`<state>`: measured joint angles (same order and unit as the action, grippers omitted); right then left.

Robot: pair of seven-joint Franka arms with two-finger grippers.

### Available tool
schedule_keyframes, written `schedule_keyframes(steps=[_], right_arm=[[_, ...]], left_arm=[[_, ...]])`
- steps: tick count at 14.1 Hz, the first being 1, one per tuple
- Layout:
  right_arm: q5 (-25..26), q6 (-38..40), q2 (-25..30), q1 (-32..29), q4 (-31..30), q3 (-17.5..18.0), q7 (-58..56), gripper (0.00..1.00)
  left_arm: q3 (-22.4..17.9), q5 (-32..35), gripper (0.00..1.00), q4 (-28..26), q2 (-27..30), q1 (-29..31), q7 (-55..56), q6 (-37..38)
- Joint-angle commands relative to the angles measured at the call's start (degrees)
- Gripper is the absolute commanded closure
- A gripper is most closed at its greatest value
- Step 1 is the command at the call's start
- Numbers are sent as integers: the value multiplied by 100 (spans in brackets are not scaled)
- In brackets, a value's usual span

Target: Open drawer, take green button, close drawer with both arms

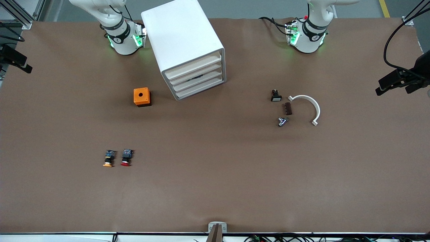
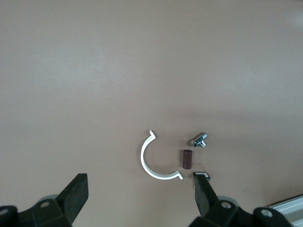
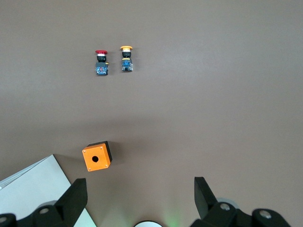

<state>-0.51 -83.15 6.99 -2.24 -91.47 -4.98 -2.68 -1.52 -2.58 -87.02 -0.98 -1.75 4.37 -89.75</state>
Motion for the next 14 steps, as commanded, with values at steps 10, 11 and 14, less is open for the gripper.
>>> schedule_keyframes(steps=[10,11,14], right_arm=[[78,-69,144,198,-222,-38,40,0],[78,-69,144,198,-222,-38,31,0],[78,-87,144,189,-222,-38,40,0]], left_arm=[[-6,47,1,97,-375,34,55,247],[-6,55,1,106,-559,-9,72,238],[12,55,1,88,-1270,-106,81,238]])
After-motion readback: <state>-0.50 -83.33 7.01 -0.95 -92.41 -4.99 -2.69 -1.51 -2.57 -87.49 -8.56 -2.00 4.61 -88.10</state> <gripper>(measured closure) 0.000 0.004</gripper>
